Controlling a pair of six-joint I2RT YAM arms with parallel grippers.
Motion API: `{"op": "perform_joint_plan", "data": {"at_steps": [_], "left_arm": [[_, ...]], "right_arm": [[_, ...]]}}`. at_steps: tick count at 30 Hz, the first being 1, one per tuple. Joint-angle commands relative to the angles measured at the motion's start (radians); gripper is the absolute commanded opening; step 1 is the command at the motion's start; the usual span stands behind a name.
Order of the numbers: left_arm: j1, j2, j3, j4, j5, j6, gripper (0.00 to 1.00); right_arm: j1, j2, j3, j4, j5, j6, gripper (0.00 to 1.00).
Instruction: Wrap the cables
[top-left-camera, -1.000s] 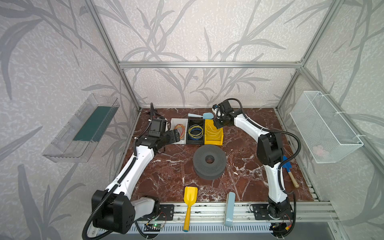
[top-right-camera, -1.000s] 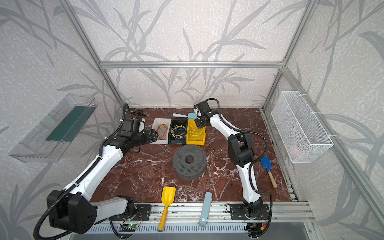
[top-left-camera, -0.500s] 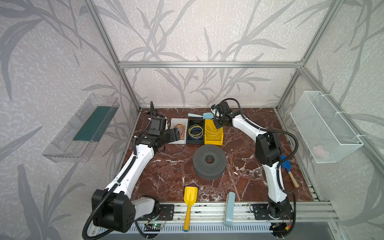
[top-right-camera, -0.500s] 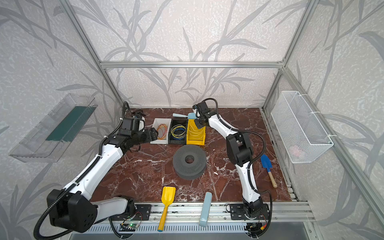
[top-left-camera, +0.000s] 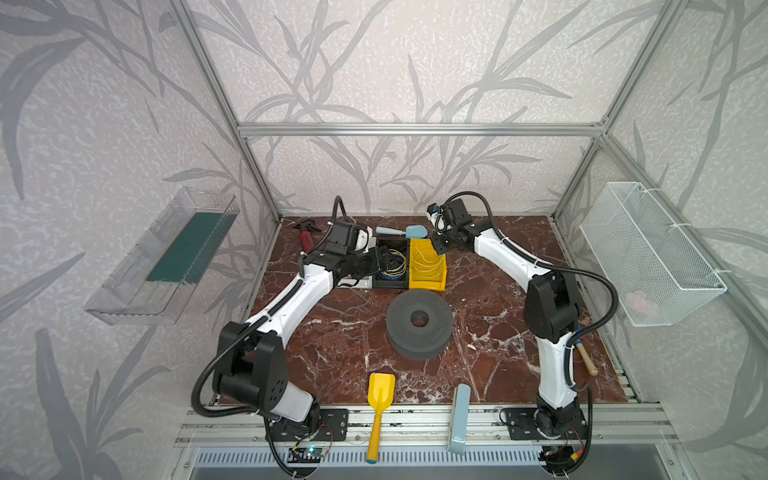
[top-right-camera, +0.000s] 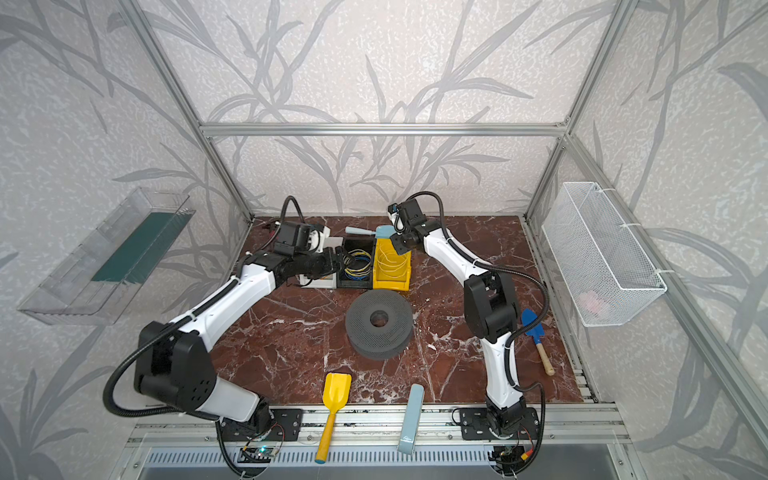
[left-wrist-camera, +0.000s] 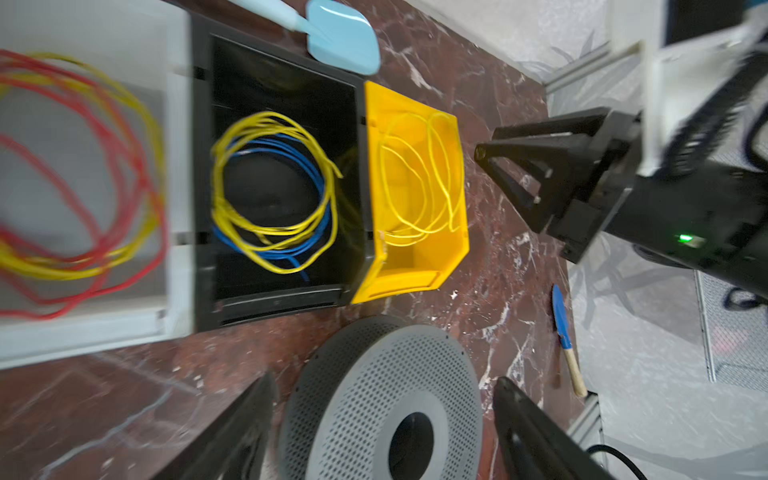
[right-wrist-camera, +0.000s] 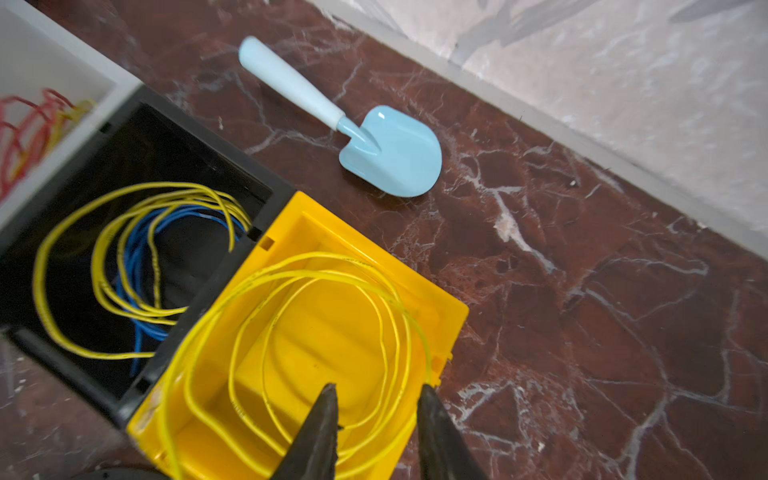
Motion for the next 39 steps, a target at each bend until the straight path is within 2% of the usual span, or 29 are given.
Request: {"op": "perform_joint_plan", "data": {"at_steps": [1, 5, 14, 26, 31, 36, 39], "left_arm": [[-0.05, 0.091, 0.091, 0.109, 0.056, -0.087, 0.82], [-0.091, 0.221, 0.198, 0.124, 0.041, -0.099, 0.8], [-0.106, 0.406, 0.334, 0.133, 0.016, -0.121, 0.71], [-0.116, 0.55, 0.468, 0.175, 0.067, -0.159, 0.62], [-0.121, 0.573, 0.46, 0.225, 0.08, -0.21, 0.51], [-0.136, 0.569, 0.444, 0.237, 0.07, -0.229, 0.48], [-0.143, 0.566, 0.434, 0.241, 0.062, -0.241, 0.35]], "right_arm": [[0.005, -0.129, -0.054, 0.026, -0.014, 0.038, 0.38], [-0.012, -0.258, -0.18, 0.044, -0.009, 0.083, 0.49], [-0.105, -0.506, -0.413, 0.085, -0.131, 0.193, 0.54], [-0.107, -0.561, -0.478, 0.105, -0.171, 0.215, 0.54], [-0.108, -0.569, -0.485, 0.113, -0.183, 0.225, 0.54], [-0.107, -0.583, -0.505, 0.121, -0.194, 0.24, 0.54], [-0.107, -0.592, -0.518, 0.124, -0.203, 0.251, 0.54]]}}
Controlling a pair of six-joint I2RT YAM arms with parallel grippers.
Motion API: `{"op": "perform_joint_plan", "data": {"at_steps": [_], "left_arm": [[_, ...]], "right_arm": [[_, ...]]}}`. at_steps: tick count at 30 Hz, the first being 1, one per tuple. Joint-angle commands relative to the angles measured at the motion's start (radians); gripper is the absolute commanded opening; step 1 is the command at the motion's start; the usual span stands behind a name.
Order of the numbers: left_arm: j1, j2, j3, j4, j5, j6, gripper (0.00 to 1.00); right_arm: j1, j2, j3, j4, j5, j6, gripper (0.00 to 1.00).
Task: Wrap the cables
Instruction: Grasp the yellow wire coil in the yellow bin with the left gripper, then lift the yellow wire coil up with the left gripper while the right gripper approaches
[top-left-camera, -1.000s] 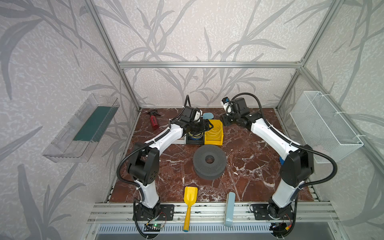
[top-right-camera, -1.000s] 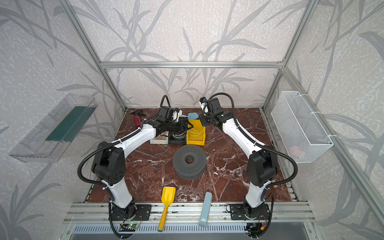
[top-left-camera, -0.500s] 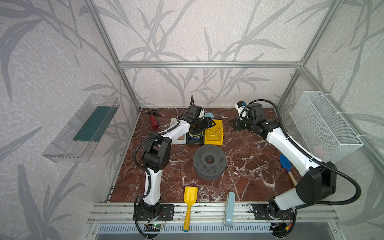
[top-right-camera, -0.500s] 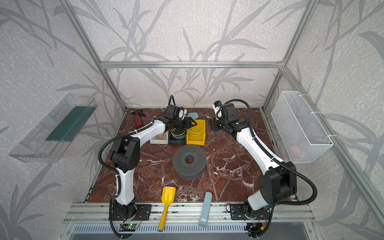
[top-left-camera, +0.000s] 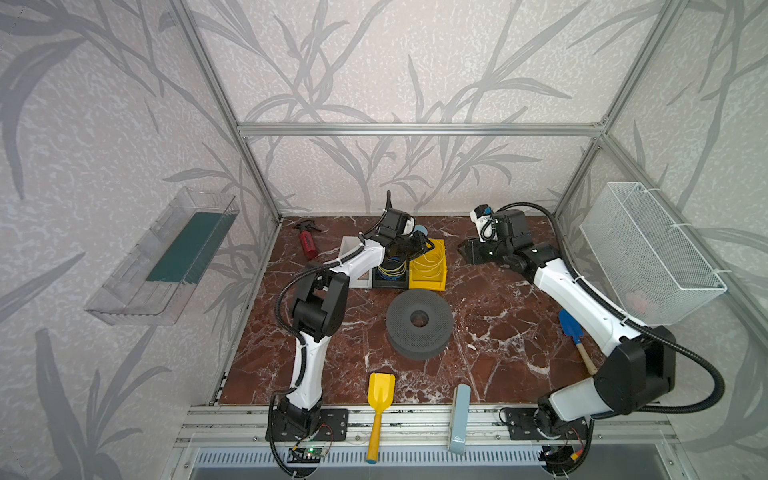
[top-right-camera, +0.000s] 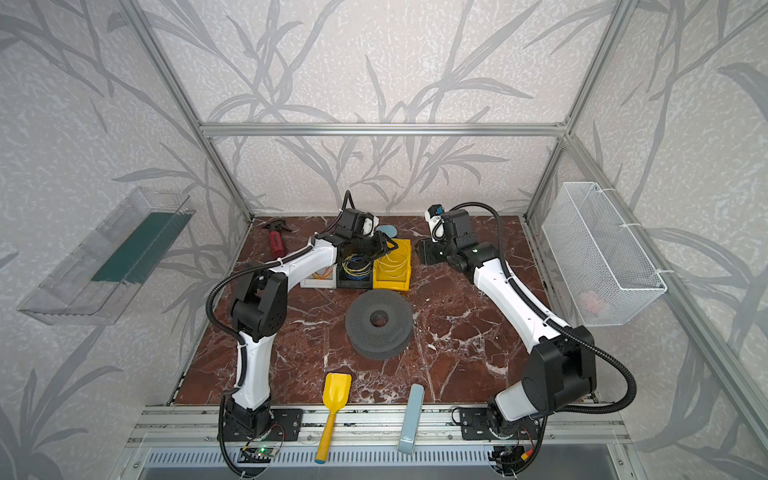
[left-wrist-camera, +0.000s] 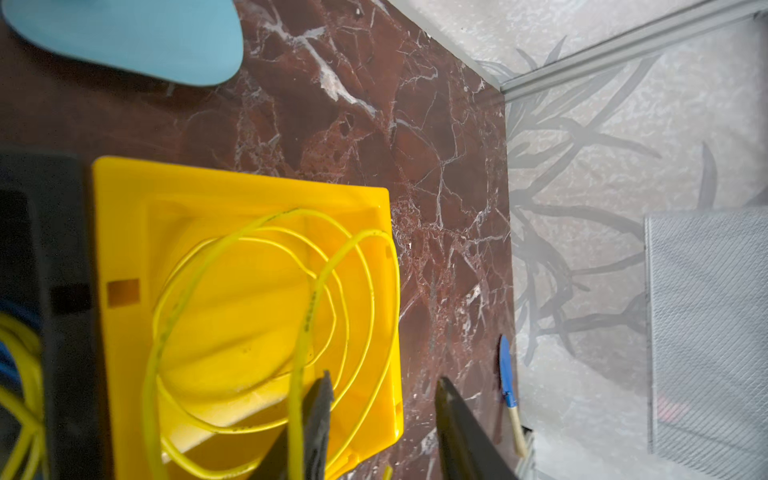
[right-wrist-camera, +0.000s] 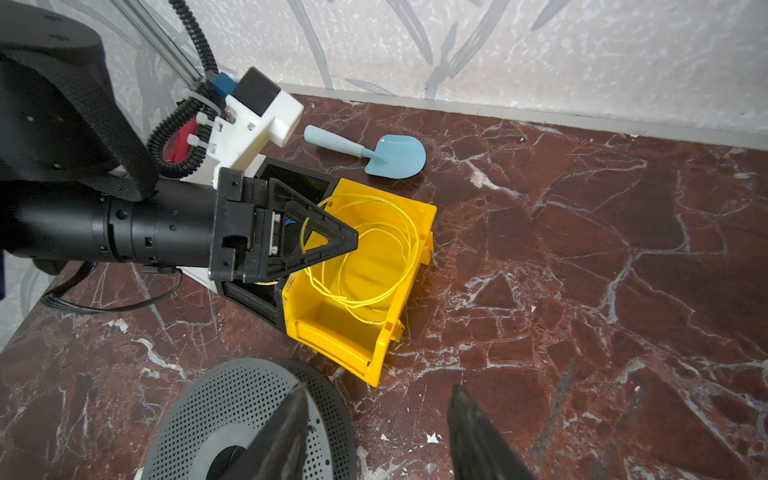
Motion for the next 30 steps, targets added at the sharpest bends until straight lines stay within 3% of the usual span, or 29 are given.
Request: {"op": "perform_joint_plan", "data": {"at_steps": [1, 6, 11, 24, 28, 30], "left_arm": [[-0.016, -0.001, -0.015, 0.033, 0.003, -0.038, 0.33], [-0.021, -0.024, -0.034, 0.056, 0.002, -0.056, 0.24], [-0.021, -0.062, -0.042, 0.051, 0.004, -0.056, 0.0], [-0.019, -0.276, 0.026, -0.014, 0.053, -0.012, 0.0], [-0.018, -0.359, 0.062, -0.023, 0.131, -0.046, 0.0], [-0.018, -0.411, 0.088, -0.044, 0.179, -0.052, 0.0]], "right_arm": [[0.0, -0.039, -0.018, 0.019, -0.022, 0.021, 0.54], [0.0, -0.068, -0.035, 0.019, -0.029, 0.015, 0.54], [0.0, -0.095, -0.023, 0.0, -0.021, 0.014, 0.54], [0.0, -0.299, -0.061, -0.067, -0.011, 0.044, 0.54], [-0.013, -0.353, -0.059, -0.1, -0.022, 0.052, 0.54], [-0.045, -0.38, -0.054, -0.099, -0.082, 0.085, 0.54]]}}
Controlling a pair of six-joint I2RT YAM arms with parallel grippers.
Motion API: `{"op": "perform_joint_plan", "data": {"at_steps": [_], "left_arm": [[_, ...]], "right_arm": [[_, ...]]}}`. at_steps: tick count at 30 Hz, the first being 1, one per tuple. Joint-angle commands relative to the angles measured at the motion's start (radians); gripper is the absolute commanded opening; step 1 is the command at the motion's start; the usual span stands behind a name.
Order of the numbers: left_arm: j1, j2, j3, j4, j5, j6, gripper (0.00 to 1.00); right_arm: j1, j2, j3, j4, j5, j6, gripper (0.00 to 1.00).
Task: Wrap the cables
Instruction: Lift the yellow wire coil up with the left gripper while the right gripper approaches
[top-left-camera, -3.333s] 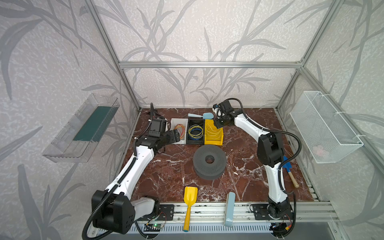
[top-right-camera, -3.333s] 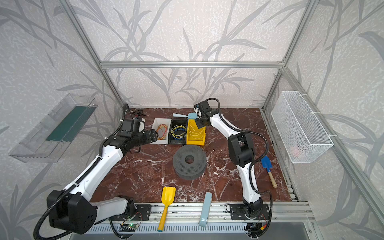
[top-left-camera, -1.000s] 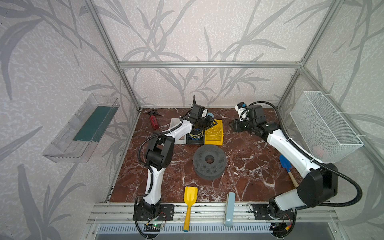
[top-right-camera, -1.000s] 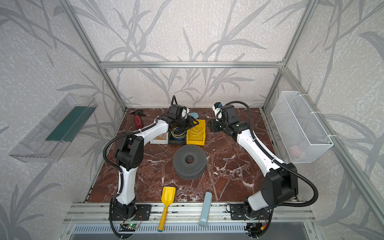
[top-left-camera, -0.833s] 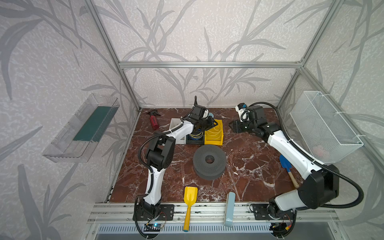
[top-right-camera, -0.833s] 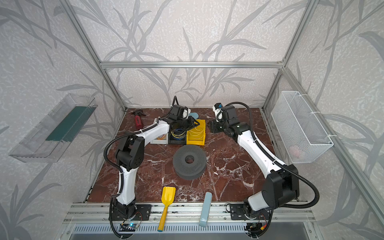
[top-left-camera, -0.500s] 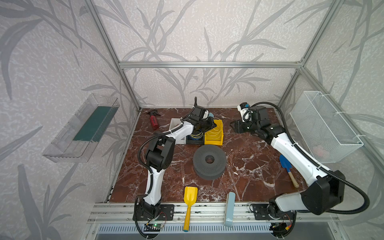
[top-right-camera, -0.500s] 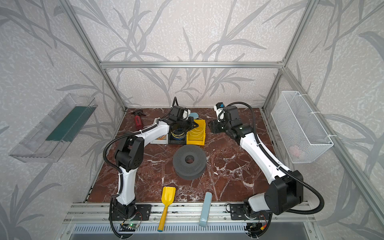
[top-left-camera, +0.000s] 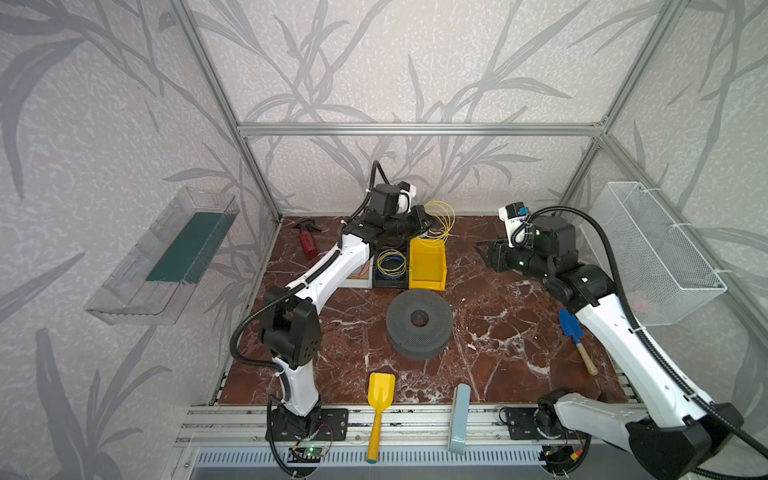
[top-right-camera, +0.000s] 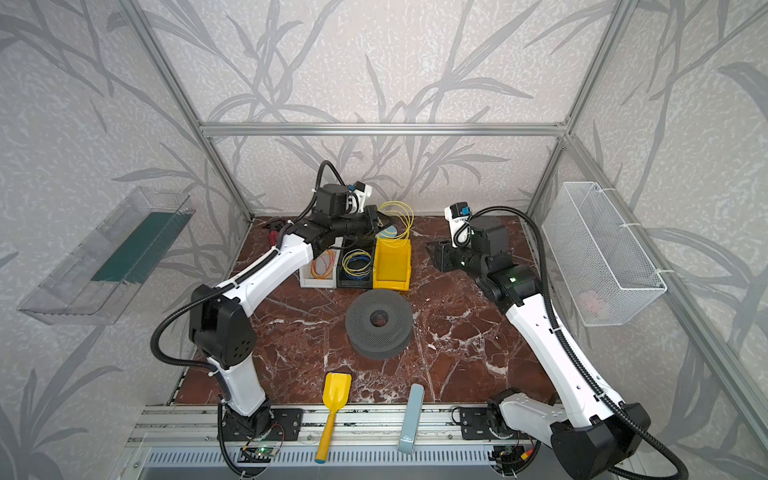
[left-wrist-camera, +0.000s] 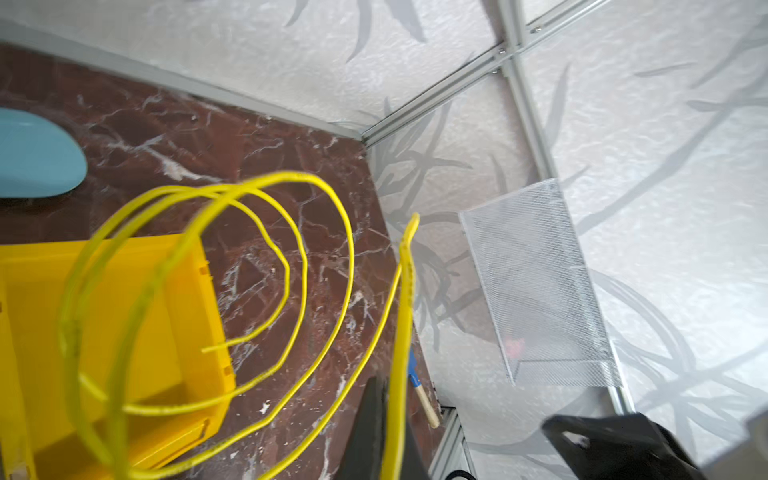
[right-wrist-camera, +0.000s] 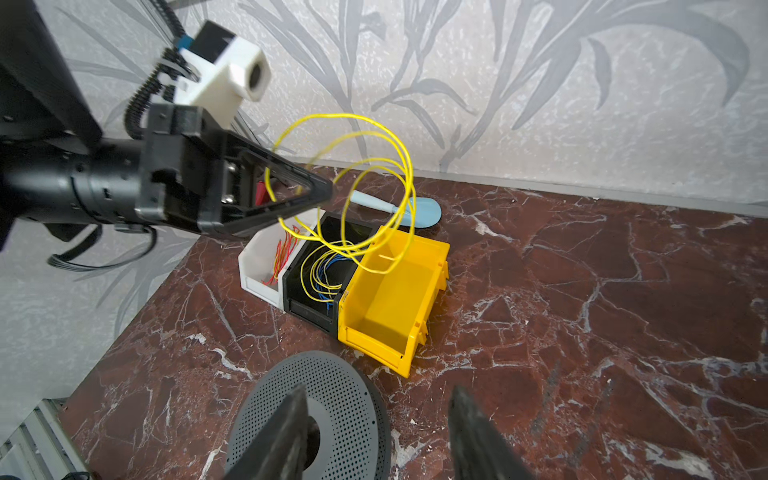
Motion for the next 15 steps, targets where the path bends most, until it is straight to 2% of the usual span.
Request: {"op": "perform_joint_plan", "data": {"at_steps": [1, 5, 8, 12, 15], "left_arm": [[0.001, -0.103, 0.066, -0.026, 0.124, -0.019, 0.0], [0.01, -0.187, 0.07, -0.009, 0.256, -0.081, 0.0], [0.014, -0.261, 0.014, 0.055, 0.321, -0.133, 0.0], [0.02, -0.346, -0.063, 0.17, 0.416, -0.218, 0.0], [0.022, -0.4, -0.097, 0.136, 0.435, -0.195, 0.0]], "right_arm": [[-0.05, -0.046, 0.0, -0.023, -0.094, 0.054, 0.54], [-0.129, -0.074, 0.024, 0.01, -0.263, 0.137, 0.57], [-0.172, -0.084, 0.011, 0.083, -0.388, 0.199, 0.62], [-0.185, -0.087, -0.03, 0.187, -0.474, 0.264, 0.64], [-0.185, -0.084, -0.06, 0.318, -0.581, 0.352, 0.67]]}}
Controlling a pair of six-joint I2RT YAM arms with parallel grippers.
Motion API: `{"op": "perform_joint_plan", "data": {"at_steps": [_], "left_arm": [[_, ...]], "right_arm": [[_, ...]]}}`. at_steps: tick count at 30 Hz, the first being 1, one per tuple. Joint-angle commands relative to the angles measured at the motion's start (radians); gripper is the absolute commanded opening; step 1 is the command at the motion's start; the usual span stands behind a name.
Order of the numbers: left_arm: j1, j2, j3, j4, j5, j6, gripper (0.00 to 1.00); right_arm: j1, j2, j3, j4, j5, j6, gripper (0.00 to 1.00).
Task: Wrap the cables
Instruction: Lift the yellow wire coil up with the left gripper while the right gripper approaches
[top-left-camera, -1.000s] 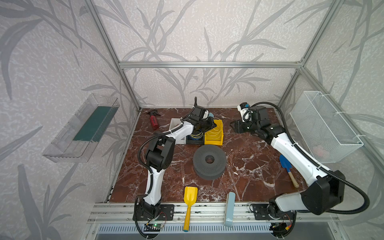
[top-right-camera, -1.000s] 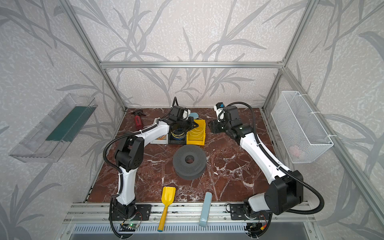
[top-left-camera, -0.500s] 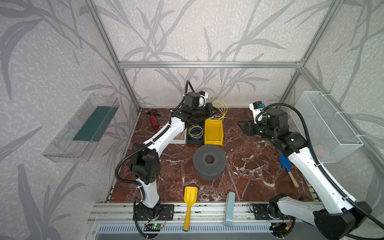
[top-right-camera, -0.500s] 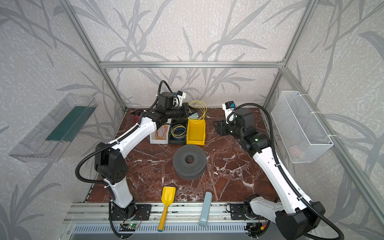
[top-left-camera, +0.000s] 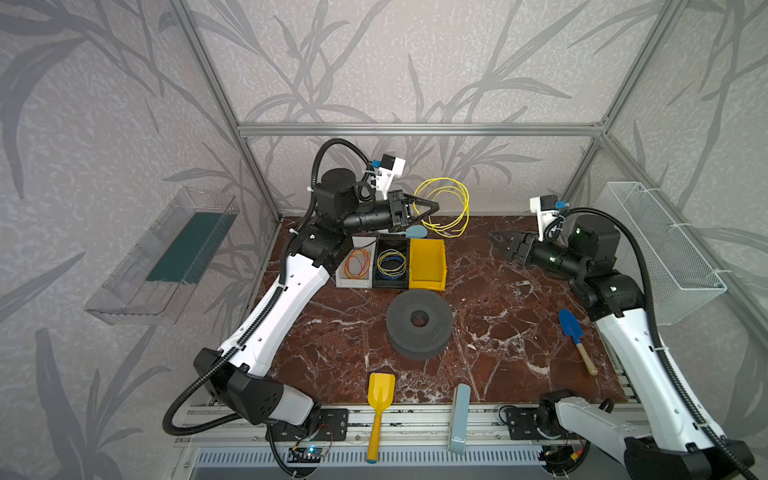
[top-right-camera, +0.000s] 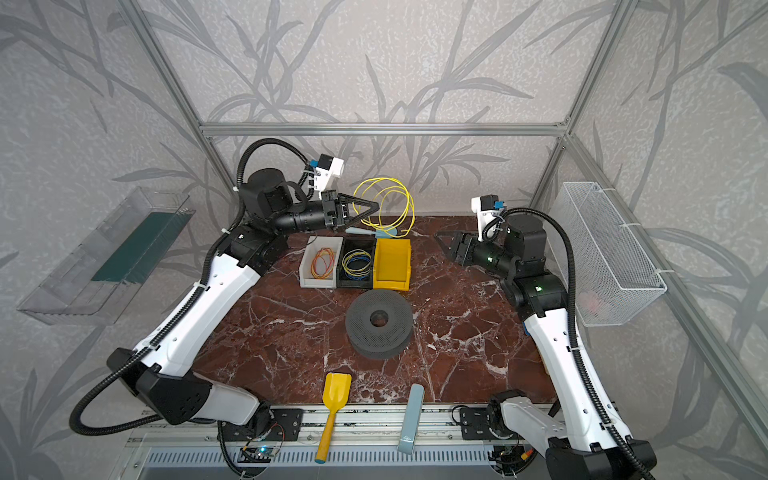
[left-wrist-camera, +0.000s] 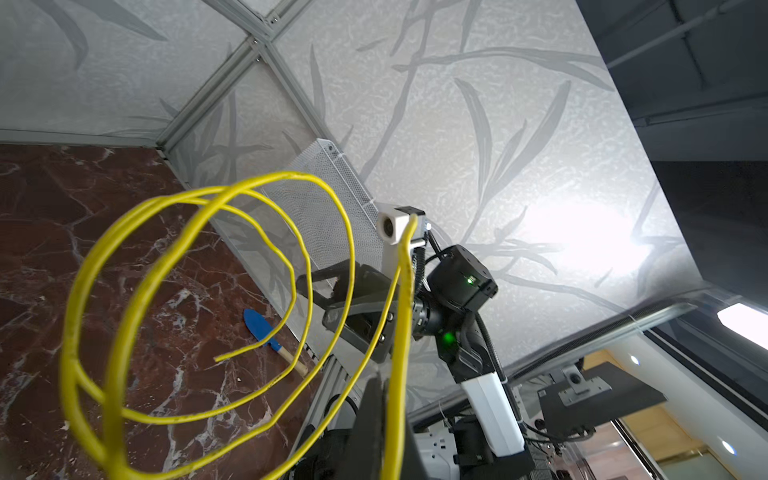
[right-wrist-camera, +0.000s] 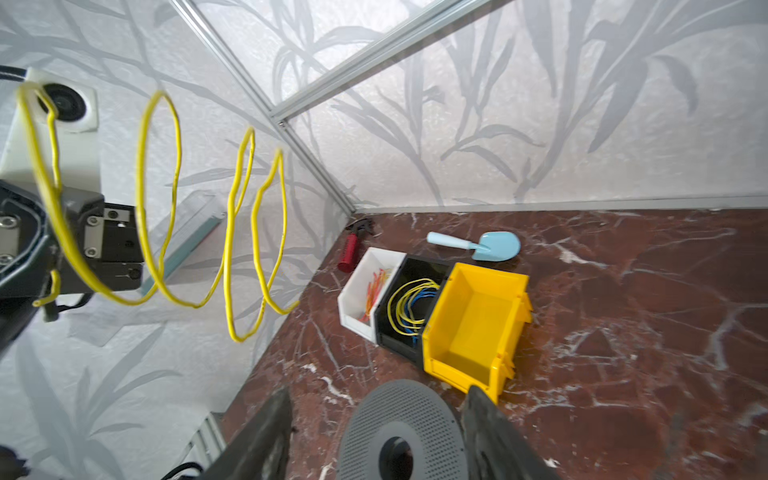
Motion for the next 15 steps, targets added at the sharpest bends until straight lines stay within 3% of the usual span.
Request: {"op": "perform_joint_plan", "data": {"at_steps": [1, 7, 15], "left_arm": [[0.005, -0.054, -0.039, 0.011, 0.093, -0.017, 0.0], [0.006, -0.11, -0.062, -0.121, 0.077, 0.086, 0.0], [0.006, -0.119, -0.066, -0.149, 0.081, 0.112, 0.0]], "right_arm": [[-0.003, -0.007, -0.032, 0.198, -0.188, 0.141, 0.69], [0.007, 0.015, -0.041, 0.419, -0.314, 0.308, 0.76], [0.085, 0.047, -0.04, 0.353, -0.256, 0.201, 0.7]]}}
